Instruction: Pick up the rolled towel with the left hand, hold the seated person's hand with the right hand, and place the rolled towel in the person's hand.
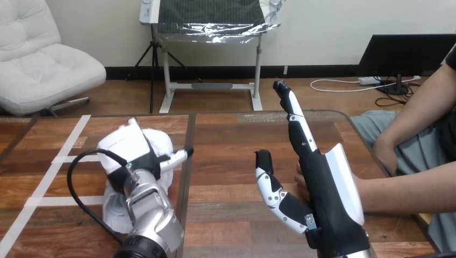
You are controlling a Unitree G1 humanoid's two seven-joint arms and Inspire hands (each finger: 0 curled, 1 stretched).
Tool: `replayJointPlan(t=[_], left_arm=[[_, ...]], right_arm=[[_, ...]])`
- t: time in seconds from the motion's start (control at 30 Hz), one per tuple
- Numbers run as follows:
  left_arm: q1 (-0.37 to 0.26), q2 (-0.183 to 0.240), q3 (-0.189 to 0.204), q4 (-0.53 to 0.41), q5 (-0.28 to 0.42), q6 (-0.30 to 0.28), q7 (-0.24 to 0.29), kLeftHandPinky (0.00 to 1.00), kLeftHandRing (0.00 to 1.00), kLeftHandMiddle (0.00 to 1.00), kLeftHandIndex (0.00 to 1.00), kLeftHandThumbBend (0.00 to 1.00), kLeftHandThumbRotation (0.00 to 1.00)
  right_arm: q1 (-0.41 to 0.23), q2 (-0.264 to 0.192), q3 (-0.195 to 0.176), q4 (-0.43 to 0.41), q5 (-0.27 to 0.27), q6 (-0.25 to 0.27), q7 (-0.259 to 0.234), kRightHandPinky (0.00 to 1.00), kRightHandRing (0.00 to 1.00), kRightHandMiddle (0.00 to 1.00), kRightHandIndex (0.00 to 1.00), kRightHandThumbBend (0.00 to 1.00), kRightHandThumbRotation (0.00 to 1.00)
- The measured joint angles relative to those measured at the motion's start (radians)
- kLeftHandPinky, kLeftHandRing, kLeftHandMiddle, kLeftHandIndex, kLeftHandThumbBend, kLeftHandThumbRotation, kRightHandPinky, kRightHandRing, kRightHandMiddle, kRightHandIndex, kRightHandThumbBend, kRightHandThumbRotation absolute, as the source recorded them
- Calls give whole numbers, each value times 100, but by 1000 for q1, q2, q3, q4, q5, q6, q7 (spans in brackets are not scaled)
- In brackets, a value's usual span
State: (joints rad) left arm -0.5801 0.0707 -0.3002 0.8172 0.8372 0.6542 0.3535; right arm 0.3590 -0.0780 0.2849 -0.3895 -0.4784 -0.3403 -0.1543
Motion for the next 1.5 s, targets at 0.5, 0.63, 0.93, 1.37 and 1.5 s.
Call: replayJointPlan(t=[0.5,0.63,0.93,1.37,1.5], left_arm=[[-2,7,-26,60,-11,7,35,95,92,95,96,93,86],[-3,9,-33,67,-16,7,46,93,92,94,96,92,86],[-11,12,-42,99,-38,0,68,92,91,94,96,91,85],[-33,12,-56,156,-54,5,69,89,91,94,96,92,85],[-50,12,-68,185,-54,13,68,88,91,94,96,93,85]], right_arm=[[1,-1,-10,-3,2,12,14,100,100,100,100,0,0],[3,-1,-11,-3,5,15,20,100,100,100,100,0,0],[9,-2,-11,-4,6,16,27,100,100,100,100,0,0],[12,-4,-14,-6,5,16,32,100,100,100,100,0,0],[13,-5,-14,-6,5,16,32,100,100,100,100,0,0]])
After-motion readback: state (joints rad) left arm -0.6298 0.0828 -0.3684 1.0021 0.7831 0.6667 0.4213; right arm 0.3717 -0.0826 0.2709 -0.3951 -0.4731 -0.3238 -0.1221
